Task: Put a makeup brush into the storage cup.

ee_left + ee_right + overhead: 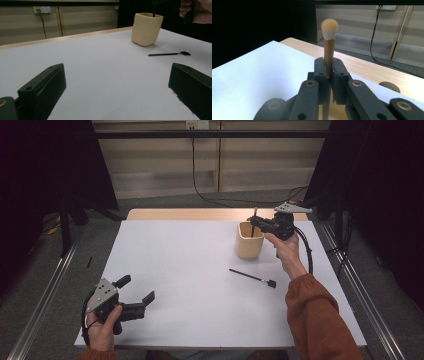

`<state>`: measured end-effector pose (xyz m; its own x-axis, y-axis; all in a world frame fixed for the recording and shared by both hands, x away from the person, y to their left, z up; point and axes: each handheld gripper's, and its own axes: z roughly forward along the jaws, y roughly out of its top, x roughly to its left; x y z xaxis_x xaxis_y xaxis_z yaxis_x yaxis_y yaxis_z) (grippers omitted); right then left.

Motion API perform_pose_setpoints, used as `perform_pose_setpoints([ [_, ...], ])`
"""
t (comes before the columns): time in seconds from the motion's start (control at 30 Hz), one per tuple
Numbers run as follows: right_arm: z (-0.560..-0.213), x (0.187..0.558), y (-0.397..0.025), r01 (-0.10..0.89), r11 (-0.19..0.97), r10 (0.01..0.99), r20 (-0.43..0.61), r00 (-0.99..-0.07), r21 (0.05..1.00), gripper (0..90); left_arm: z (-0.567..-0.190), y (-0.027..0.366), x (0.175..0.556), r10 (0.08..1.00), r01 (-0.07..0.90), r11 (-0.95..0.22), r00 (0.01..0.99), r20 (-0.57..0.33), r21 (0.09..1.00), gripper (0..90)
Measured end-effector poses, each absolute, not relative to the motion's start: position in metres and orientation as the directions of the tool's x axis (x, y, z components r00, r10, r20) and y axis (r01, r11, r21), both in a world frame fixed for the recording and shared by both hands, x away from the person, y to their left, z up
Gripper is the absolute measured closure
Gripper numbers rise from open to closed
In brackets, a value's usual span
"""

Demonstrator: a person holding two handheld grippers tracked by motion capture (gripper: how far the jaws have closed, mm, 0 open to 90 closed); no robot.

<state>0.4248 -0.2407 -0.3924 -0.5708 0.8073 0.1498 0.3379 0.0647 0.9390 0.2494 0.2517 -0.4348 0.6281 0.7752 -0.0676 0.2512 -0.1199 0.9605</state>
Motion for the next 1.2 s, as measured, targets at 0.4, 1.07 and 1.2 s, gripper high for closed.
perform_pose_setpoints([
  [0.4,-0.396,0.425,-0.242,0.367,0.061,0.799,0.175,-0.575,0.928,68.6,-0.435,0.252,0.25,0.774,0.252,-0.124,0.63,-0.065,0.96,1.3],
  [1.07,-0.397,0.415,-0.256,0.334,0.034,0.832,0.159,-0.532,0.942,1.8,-0.435,0.252,0.25,0.777,0.249,-0.127,0.627,-0.06,0.96,1.3],
  [1.2,-0.395,0.412,-0.257,0.33,0.035,0.827,0.158,-0.54,0.944,1.4,-0.435,0.251,0.25,0.774,0.248,-0.129,0.631,-0.058,0.96,1.3],
])
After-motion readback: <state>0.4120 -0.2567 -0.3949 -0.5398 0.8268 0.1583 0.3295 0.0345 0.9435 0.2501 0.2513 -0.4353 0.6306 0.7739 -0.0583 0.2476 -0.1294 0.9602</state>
